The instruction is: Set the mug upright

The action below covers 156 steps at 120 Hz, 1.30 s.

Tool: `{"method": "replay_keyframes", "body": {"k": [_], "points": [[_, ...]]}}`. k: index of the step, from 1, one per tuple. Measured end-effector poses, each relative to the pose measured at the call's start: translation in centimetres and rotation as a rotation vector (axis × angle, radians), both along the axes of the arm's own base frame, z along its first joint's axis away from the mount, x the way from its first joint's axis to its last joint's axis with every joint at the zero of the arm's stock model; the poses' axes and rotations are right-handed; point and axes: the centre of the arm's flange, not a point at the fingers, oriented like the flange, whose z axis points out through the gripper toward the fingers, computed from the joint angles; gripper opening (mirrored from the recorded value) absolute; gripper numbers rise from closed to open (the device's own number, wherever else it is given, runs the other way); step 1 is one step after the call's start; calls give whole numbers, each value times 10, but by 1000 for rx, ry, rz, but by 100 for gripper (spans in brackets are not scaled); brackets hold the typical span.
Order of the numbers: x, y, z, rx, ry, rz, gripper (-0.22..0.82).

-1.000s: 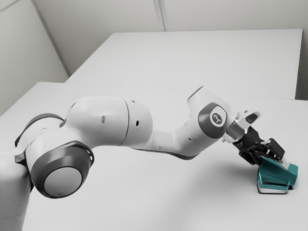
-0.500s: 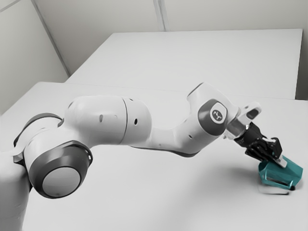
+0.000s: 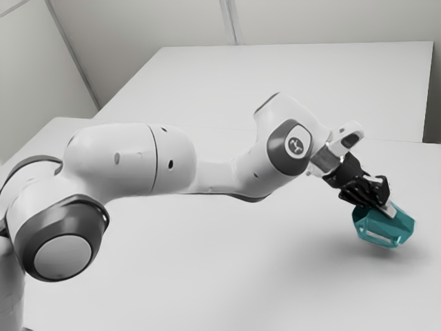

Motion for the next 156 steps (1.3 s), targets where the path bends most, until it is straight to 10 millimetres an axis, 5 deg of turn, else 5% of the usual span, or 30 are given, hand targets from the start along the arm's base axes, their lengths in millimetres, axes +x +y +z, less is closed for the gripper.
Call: {"method": "replay_keyframes", "body": {"k": [33,57,97,137,148,156], "points": [[13,103,34,131,-49,59,-17],[13,164,78,342,-132,0,-17],[-15,288,72,525,-27,128,-17],[-5,401,73,679,43,263,-17],[-4,421,68,736,83,261,-17],[1,416,60,770,103,229,-17]]}}
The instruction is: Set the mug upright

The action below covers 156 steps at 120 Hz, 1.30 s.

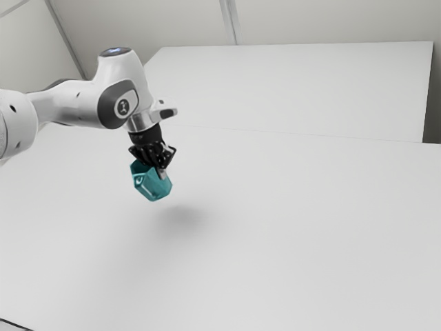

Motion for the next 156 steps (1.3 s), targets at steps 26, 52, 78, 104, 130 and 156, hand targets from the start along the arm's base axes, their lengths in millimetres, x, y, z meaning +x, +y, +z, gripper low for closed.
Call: {"method": "replay_keyframes", "body": {"k": [26,52,78,104,130,156], "points": [[-4,-67,-12,41,57,-127,-17],[-24,-52,-15,52,88,-91,-17],[-25,-55,-23,57,103,-85,-17],[-21,-46,-38,64,121,-62,-17],[-14,-38,-57,71,120,-45,-17],[-2,-35,-69,73,69,-41,-17]]}}
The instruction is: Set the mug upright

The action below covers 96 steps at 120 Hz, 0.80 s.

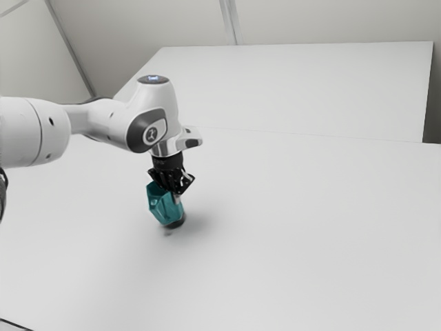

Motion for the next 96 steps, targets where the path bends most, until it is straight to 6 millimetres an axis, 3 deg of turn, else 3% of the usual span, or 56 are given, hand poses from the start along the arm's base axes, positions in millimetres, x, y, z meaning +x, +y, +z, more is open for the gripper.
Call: {"method": "replay_keyframes", "body": {"k": [86,96], "points": [[0,6,-14,2,-11,24,-17],[0,6,-15,0,-6,25,-14]]}}
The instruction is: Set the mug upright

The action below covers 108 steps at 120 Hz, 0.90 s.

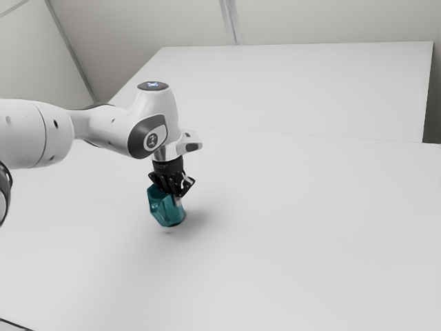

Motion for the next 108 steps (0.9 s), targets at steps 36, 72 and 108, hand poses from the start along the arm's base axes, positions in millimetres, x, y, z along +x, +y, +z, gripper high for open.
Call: {"method": "replay_keyframes", "body": {"k": [36,72,108], "points": [[-3,0,9,-12,12,3,7],[-10,-1,46,-27,-24,6,16],[-2,-1,143,-40,-154,-5,42]]}}
